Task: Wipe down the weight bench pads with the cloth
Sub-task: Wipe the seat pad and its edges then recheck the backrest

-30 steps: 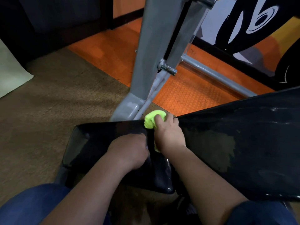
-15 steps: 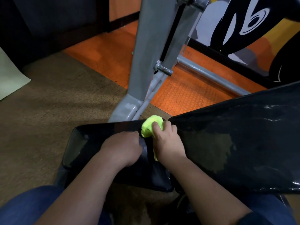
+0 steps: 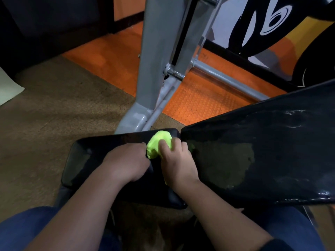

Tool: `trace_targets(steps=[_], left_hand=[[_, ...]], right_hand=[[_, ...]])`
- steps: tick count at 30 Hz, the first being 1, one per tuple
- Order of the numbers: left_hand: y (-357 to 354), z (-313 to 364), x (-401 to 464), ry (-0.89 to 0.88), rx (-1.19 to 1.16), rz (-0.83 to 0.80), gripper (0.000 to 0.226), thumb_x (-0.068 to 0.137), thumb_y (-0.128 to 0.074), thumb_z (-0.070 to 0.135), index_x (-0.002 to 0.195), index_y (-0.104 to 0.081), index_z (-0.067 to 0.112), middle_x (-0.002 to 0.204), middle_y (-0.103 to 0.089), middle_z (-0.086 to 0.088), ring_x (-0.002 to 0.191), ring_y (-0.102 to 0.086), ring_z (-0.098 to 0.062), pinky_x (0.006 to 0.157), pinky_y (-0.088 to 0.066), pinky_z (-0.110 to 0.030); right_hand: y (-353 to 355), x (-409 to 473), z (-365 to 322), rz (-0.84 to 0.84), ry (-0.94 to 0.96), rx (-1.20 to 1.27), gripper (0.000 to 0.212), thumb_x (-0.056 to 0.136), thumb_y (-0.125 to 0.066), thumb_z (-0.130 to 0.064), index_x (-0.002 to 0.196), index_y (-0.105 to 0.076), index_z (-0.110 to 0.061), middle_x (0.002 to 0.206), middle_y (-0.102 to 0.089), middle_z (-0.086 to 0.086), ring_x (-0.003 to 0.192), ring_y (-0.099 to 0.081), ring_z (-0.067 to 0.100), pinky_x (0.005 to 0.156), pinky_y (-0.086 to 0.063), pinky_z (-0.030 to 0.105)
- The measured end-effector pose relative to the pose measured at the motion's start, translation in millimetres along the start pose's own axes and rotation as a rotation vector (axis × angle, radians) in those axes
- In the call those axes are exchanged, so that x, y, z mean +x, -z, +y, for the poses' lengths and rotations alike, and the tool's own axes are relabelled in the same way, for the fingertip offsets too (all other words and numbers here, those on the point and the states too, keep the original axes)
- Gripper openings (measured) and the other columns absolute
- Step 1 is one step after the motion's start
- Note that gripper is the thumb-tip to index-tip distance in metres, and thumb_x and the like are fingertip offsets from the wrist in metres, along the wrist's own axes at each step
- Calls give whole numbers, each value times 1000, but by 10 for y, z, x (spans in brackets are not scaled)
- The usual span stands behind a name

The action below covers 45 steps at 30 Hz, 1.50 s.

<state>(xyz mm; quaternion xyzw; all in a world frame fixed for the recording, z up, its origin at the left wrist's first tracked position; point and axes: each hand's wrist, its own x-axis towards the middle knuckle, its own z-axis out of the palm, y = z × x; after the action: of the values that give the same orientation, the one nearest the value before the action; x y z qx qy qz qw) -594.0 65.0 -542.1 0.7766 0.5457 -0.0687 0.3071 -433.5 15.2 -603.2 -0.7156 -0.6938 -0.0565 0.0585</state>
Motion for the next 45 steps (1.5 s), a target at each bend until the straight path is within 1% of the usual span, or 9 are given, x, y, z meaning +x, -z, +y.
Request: trace_targets(steps=[3,7,15,22,27,31,36,40,45], left_hand=[[37,-2,-26,22,-2,-27,46,79,-43,50,117,-58,30,129,-62,0,117,-59,-25,96,-50,-43],[15,-38,-2,3,5,-2,19,85,-47,41,95,-56,28,114,-66,3,103,-62,-24,90,-52,-43],[16,-83,13,-19,-9,13,13,88,-46,36,82,-53,26,95,-61,6,91,-60,-20,85,-52,-42],[18,-123,13,-31,-30,13,13,85,-46,36,82,-55,27,95,-62,7,91,-61,-20,84,-53,-41],[19,-123,-3,-37,-28,2,23,80,-41,44,83,-57,27,95,-63,8,91,-61,-19,85,-53,-41],[16,-122,7,-38,-40,-15,17,82,-44,36,80,-58,26,88,-63,7,84,-61,-17,81,-54,-41],[2,-123,17,-34,-13,-13,15,85,-47,33,77,-56,25,86,-62,6,84,-61,-19,80,-54,-39],[-1,-136,14,-27,-27,-14,17,87,-48,33,78,-58,24,85,-63,5,83,-62,-18,79,-54,-39],[-6,-160,4,-22,0,-12,14,88,-50,29,77,-56,23,87,-62,4,86,-61,-20,80,-53,-38]], right_hand=[[18,15,64,18,-11,-21,41,74,-62,-13,115,-57,-15,93,-50,12,75,-47,30,60,-33,37],[16,-14,-87,21,-10,-9,45,74,-68,-16,117,-55,-17,97,-52,11,77,-48,30,62,-38,37],[27,-103,-49,30,-24,16,46,75,-71,-16,117,-55,-18,98,-52,10,78,-47,28,64,-37,37],[43,-120,-26,26,-56,20,49,71,-74,-14,117,-58,-18,97,-52,10,76,-48,29,63,-34,34],[76,-337,44,-27,136,20,58,71,-68,-20,126,-52,-18,107,-50,11,80,-46,28,63,-41,36],[84,-220,-18,-39,-47,72,51,72,-70,-15,120,-54,-18,102,-48,10,80,-44,28,64,-35,34],[117,-410,117,-108,163,36,74,64,-77,-18,132,-48,-18,113,-47,12,85,-46,29,66,-40,36],[122,-306,-17,-83,21,58,73,61,-80,-16,126,-47,-20,105,-47,11,81,-46,29,64,-43,37],[181,-558,97,-97,261,24,74,63,-77,-19,132,-51,-15,112,-53,17,81,-50,33,64,-45,37]])
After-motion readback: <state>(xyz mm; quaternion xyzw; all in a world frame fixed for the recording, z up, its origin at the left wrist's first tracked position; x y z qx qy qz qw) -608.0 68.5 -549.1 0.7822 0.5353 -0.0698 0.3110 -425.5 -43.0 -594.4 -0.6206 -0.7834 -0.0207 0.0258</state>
